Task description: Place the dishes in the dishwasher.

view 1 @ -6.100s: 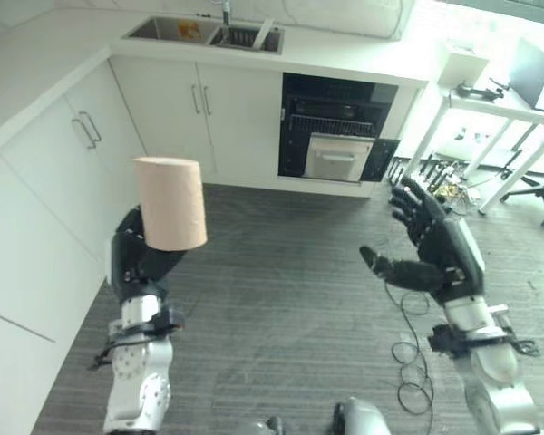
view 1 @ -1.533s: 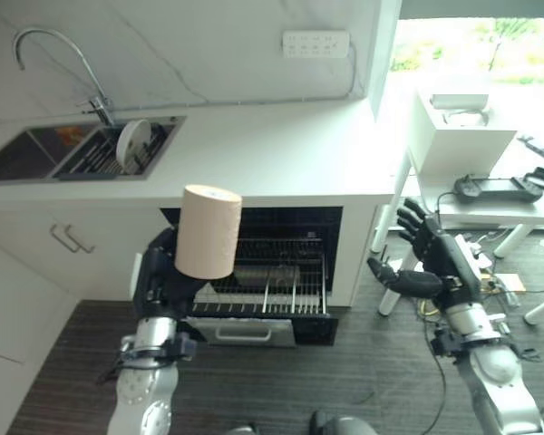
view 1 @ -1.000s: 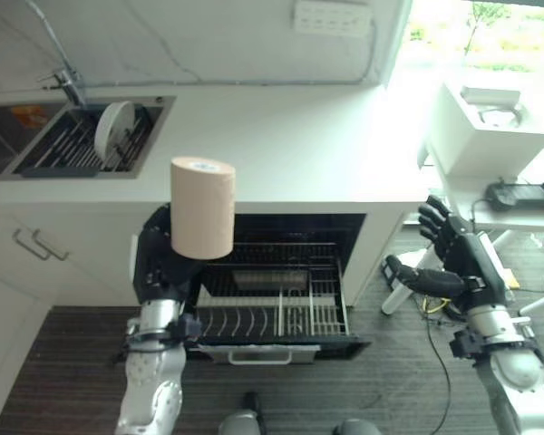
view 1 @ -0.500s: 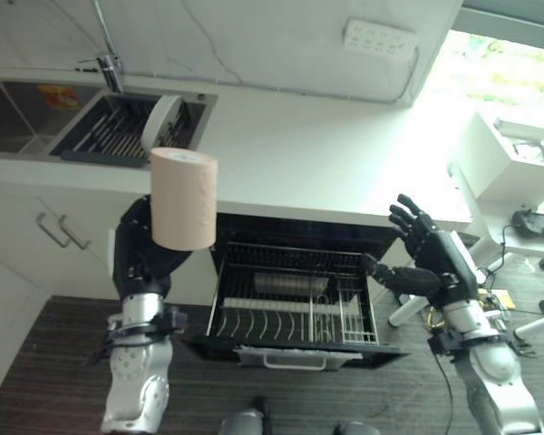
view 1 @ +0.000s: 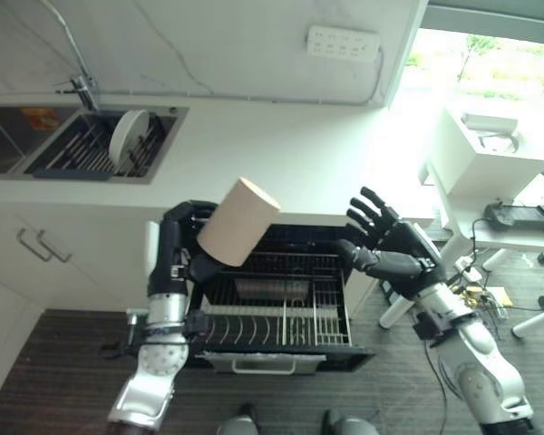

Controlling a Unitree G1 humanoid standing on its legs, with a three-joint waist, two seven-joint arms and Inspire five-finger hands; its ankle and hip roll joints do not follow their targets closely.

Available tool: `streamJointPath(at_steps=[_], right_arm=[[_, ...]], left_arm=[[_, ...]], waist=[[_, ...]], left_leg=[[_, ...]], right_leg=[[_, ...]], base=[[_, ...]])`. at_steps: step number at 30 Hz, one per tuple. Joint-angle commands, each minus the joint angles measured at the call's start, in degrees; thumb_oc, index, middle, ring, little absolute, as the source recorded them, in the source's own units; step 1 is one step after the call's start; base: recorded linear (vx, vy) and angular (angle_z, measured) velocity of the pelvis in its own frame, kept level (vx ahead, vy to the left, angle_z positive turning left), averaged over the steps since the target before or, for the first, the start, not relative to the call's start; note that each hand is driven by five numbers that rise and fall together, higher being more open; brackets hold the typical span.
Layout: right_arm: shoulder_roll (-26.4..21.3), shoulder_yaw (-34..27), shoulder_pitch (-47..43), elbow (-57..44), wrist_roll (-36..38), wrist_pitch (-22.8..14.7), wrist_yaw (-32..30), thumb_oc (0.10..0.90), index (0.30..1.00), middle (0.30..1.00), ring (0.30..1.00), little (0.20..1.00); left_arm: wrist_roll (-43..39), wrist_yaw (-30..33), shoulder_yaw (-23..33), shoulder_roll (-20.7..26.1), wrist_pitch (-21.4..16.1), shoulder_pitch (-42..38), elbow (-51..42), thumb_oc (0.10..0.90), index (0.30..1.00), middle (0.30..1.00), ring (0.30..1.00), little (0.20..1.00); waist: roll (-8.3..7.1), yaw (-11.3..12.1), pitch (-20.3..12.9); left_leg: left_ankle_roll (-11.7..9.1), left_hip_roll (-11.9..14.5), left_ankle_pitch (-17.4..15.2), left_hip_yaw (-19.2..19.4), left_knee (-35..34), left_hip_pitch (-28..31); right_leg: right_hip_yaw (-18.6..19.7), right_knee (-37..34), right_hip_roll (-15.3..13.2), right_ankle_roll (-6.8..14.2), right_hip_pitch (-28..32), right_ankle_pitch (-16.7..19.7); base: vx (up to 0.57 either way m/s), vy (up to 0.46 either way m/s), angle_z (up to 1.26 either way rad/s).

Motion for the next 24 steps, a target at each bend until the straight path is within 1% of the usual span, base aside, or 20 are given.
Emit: streamJointPath(at_steps=[1,3,4,7,8,11,16,19,24], right_arm=[[1.98,1.79,-7.14,-2.28,7.01,-6.16,3.78,0.8,0.9,0.9,0.9,0.9],[3.08,3.16,-8.14,-2.09,9.7,-7.0,3.57,0.8,0.9,0.9,0.9,0.9],[4.9,4.53,-9.15,-1.66,12.85,-6.48,3.23,0.8,0.9,0.9,0.9,0.9],[7.11,6.67,-9.51,-1.07,16.37,-5.51,2.54,0.8,0.9,0.9,0.9,0.9],[7.9,7.74,-9.35,-0.78,17.68,-5.76,2.37,0.8,0.9,0.9,0.9,0.9],[9.09,8.88,-8.83,-0.08,19.07,-6.69,0.62,0.8,0.9,0.9,0.9,0.9],[10.65,10.02,-8.74,1.26,18.86,-8.4,-1.92,0.8,0.9,0.9,0.9,0.9],[11.63,10.39,-9.17,2.03,18.73,-10.57,-5.0,0.8,0.9,0.9,0.9,0.9],[11.98,10.33,-9.54,2.24,18.99,-11.98,-6.85,0.8,0.9,0.9,0.9,0.9]], left_arm=[[6.75,7.9,-1.6,2.19,-7.52,-8.08,0.34,0.4,0.3,0.3,0.3,0.3],[8.4,9.38,-3.04,2.12,-7.55,-9.15,1.62,0.4,0.3,0.3,0.3,0.3],[11.46,10.75,-4.79,2.02,-7.11,-10.31,2.66,0.4,0.3,0.3,0.3,0.3],[13.99,11.82,-7.29,2.1,-7.19,-11.8,3.7,0.4,0.3,0.3,0.3,0.3],[15.35,12.23,-8.27,2.16,-7.35,-12.19,3.89,0.4,0.3,0.3,0.3,0.3],[15.67,13.76,-9.86,2.05,-8.18,-12.82,4.73,0.4,0.3,0.3,0.3,0.3],[15.57,16.86,-11.33,1.08,-9.44,-14.03,5.0,0.4,0.3,0.3,0.3,0.3],[15.58,21.03,-11.51,0.02,-10.81,-14.74,4.51,0.4,0.3,0.3,0.3,0.3],[15.72,23.19,-11.07,-0.52,-10.29,-14.71,3.69,0.4,0.3,0.3,0.3,0.3]], waist=[[-0.58,0.3,-5.22],[-0.43,0.19,-5.51],[-0.23,0.11,-5.8],[0.01,-0.07,-6.25],[0.12,-0.2,-6.36],[0.23,-0.44,-6.56],[0.29,-0.77,-6.8],[0.2,-0.92,-6.94],[0.16,-0.95,-7.02]], left_leg=[[-0.11,0.16,-6.98,-3.19,3.79,0.33],[-0.16,0.18,-7.18,-3.19,3.79,0.56],[-0.13,0.17,-7.36,-3.23,3.79,0.8],[-0.08,0.15,-7.58,-3.19,3.79,1.16],[-0.08,0.22,-7.71,-3.05,3.79,1.36],[-0.07,0.31,-7.87,-2.83,3.79,1.65],[0.07,0.2,-8.28,-2.74,3.79,1.97],[0.17,0.04,-8.51,-2.66,3.79,2.22],[0.33,-0.13,-8.71,-2.68,3.79,2.26]], right_leg=[[-1.18,-2.15,-1.04,3.15,3.07,0.42],[-1.01,-2.15,-0.92,3.06,3.22,0.24],[-0.7,-2.15,-0.74,2.97,3.37,0.07],[-0.45,-2.15,-0.63,2.92,3.52,-0.03],[-0.4,-2.15,-0.63,2.93,3.57,-0.06],[-0.17,-2.15,-0.65,2.98,3.64,-0.07],[-0.03,-2.15,-0.88,3.15,3.65,-0.02],[-0.07,-2.15,-1.06,3.23,3.74,0.09],[-0.07,-2.15,-1.16,3.24,3.71,0.1]], base=[[0.01,-0.04,-0.03],[0.01,-0.032,-0.01],[0.0,0.0,0.0],[0.0,-0.014,-0.02],[0.0,-0.005,0.05],[0.0,-0.001,0.01],[0.0,0.0,0.0],[0.0,0.0,0.0],[-0.01,0.003,0.01]])
